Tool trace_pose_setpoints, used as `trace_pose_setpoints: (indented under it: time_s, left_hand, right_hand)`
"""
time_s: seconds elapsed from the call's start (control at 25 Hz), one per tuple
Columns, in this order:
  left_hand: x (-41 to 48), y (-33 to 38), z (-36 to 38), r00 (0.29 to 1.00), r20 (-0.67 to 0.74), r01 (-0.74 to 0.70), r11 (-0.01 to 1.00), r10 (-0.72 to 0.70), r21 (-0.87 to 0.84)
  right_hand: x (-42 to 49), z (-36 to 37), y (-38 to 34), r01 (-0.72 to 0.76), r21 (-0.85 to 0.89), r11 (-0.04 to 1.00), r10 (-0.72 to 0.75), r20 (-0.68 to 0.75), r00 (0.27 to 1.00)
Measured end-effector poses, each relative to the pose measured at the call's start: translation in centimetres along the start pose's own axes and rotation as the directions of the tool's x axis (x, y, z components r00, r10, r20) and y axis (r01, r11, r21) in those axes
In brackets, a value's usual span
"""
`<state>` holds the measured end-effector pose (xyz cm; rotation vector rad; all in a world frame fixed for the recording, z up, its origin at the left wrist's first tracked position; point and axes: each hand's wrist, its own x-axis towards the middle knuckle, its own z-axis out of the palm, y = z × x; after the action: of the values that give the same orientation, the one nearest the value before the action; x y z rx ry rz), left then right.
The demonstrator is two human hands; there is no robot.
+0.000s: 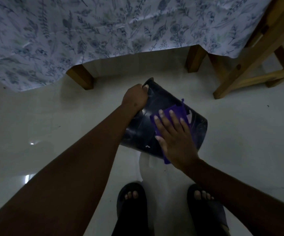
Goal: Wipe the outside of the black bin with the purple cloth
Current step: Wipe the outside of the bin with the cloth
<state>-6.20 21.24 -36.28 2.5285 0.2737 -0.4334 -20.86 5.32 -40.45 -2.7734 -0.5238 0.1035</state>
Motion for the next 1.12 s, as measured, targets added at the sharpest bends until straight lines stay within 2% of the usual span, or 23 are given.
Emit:
trace_pose_setpoints:
  time_s: [0.08,0.2,0.24,0.28,0.36,0.44,0.48,0.56,0.64,0.72,0.76,0.8,0.84,0.92,1.0,1.12]
  left_hand:
    - [0.3,0.0,0.2,1.0,0.017,0.001,1.0,-0.001,0.023]
    - [0.7,0.3,-0.1,0.998,0.05,0.036,0.999,-0.036,0.002]
    - [0.9,0.6,-0.1,0.998,0.049,0.05,0.999,-0.05,0.01]
    - [1.0,0.9,-0.1,0.997,0.05,0.059,0.998,-0.06,0.023]
    - [1.5,1.0,0.1,0.997,0.045,0.066,0.996,-0.068,0.055]
    - [1.9,1.0,0.2,0.998,0.04,0.053,0.995,-0.057,0.089]
    - [1.8,1.1,0.3,0.998,0.043,0.047,0.994,-0.052,0.102]
    - [1.7,1.4,0.1,0.997,0.051,0.045,0.995,-0.05,0.091]
    - [0.9,1.5,-0.6,0.997,0.065,0.035,0.999,-0.033,-0.018]
    - [-1.1,0.7,-2.1,0.985,0.169,0.082,0.949,-0.031,-0.304]
    - [-2.6,-0.3,-2.8,0.976,0.218,0.09,0.925,-0.008,-0.37]
    - [-4.3,-1.5,-2.7,0.972,0.234,0.061,0.932,0.026,-0.356]
    - [-6.3,-2.9,-2.1,0.976,0.213,0.015,0.955,0.051,-0.296]
    - [-9.1,-4.8,-0.4,0.998,0.03,-0.05,0.976,0.058,-0.211]
    - [-9.8,-4.8,0.6,0.995,-0.1,-0.042,0.963,0.016,-0.265]
    - [-8.1,-3.8,0.5,0.998,-0.069,-0.026,0.978,0.012,-0.207]
  right_hand:
    - [3.0,-0.5,0.8,0.027,0.041,0.999,-0.026,-0.022,0.999]
    - [6.8,-2.3,4.3,-0.214,0.3,0.93,0.212,0.038,0.977]
    - [6.2,-2.2,5.0,-0.257,0.313,0.914,0.263,0.023,0.965]
    - [4.6,-1.9,4.7,-0.256,0.268,0.929,0.265,0.002,0.964]
    - [0.3,-0.8,1.7,-0.101,0.071,0.992,0.101,0.001,0.995]
    - [-0.4,-0.1,0.4,0.043,0.01,0.999,-0.043,0.01,0.999]
    - [1.3,-0.4,0.8,0.058,0.03,0.998,-0.058,-0.006,0.998]
    - [5.6,-1.4,2.2,-0.084,0.173,0.981,0.09,-0.024,0.996]
    - [7.7,-1.9,4.2,-0.234,0.318,0.919,0.245,0.006,0.97]
    - [7.7,-1.6,5.3,-0.253,0.354,0.901,0.262,0.023,0.965]
    - [7.7,-1.4,5.6,-0.247,0.361,0.899,0.253,0.031,0.967]
    - [7.7,-1.2,5.9,-0.251,0.366,0.896,0.249,0.053,0.967]
    - [8.1,-1.1,6.2,-0.264,0.38,0.887,0.252,0.082,0.964]
    - [8.3,-1.4,6.1,-0.278,0.419,0.865,0.248,0.125,0.961]
    - [6.7,-1.5,4.8,-0.222,0.406,0.886,0.204,0.088,0.975]
    - [1.8,-1.6,0.6,-0.044,0.139,0.989,0.044,0.004,0.999]
